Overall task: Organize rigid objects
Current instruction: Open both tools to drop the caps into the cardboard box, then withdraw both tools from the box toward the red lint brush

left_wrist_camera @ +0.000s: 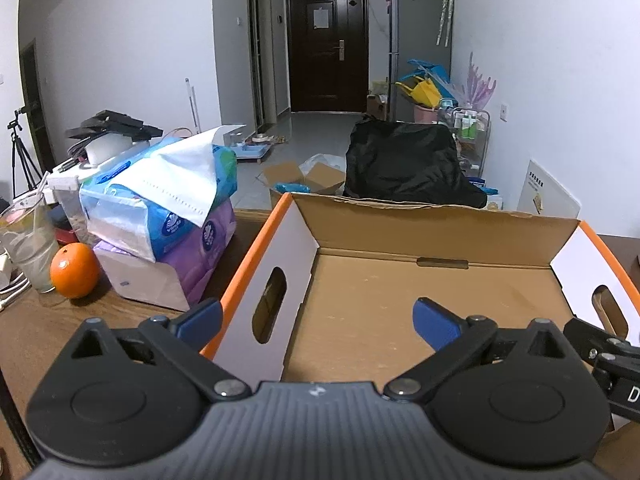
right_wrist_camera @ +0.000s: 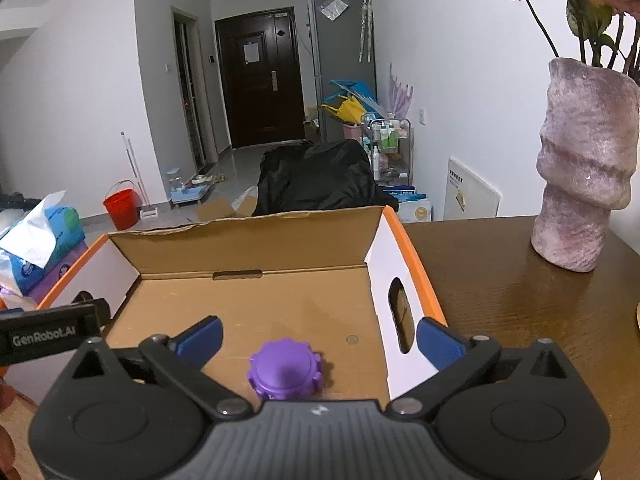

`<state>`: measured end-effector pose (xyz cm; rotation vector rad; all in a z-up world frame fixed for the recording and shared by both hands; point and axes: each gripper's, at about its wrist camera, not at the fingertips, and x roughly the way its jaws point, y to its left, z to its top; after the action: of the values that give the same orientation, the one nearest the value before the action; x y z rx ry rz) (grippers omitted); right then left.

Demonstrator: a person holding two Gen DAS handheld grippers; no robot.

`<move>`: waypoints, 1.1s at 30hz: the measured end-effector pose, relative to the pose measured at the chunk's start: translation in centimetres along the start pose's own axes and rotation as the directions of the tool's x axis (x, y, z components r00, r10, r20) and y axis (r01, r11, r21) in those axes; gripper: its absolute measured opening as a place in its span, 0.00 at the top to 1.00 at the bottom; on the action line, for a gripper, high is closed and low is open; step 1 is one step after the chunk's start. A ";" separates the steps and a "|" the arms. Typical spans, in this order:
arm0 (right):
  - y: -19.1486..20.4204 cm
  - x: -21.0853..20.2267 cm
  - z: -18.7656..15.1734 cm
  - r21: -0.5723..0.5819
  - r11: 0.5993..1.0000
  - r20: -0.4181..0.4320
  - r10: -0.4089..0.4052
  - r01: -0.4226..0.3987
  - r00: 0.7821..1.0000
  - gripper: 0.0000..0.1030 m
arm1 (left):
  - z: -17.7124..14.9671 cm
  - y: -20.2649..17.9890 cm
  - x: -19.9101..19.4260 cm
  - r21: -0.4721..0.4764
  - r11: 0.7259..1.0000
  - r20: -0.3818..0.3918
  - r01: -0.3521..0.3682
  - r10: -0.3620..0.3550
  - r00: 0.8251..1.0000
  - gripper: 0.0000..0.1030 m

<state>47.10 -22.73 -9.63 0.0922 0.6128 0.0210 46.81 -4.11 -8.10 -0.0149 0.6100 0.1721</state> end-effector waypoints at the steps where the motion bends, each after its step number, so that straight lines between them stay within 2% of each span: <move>1: 0.0 0.0 0.0 0.000 1.000 -0.001 0.000 0.000 1.000 0.00 | 0.0 0.0 0.0 -0.001 1.000 -0.001 0.000 0.000 1.000 0.00; 14: 0.1 -0.3 -0.1 0.001 1.000 -0.001 0.008 -0.008 1.000 0.00 | 0.0 0.2 -0.2 -0.006 1.000 -0.002 -0.006 0.006 1.000 0.00; 26: 0.1 -3.0 0.3 -0.005 1.000 0.045 0.012 -0.012 0.999 0.00 | 0.3 0.9 -2.4 -0.051 0.999 0.038 0.019 -0.017 0.999 0.00; 33: -0.3 -5.0 0.2 -0.020 1.000 0.082 0.020 -0.018 0.996 0.00 | -0.2 1.3 -4.1 -0.035 0.999 0.064 0.028 -0.026 0.998 0.00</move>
<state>43.13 -23.24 -6.62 0.0794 0.5290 0.0411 43.20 -3.47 -5.85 -0.0520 0.5431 0.1568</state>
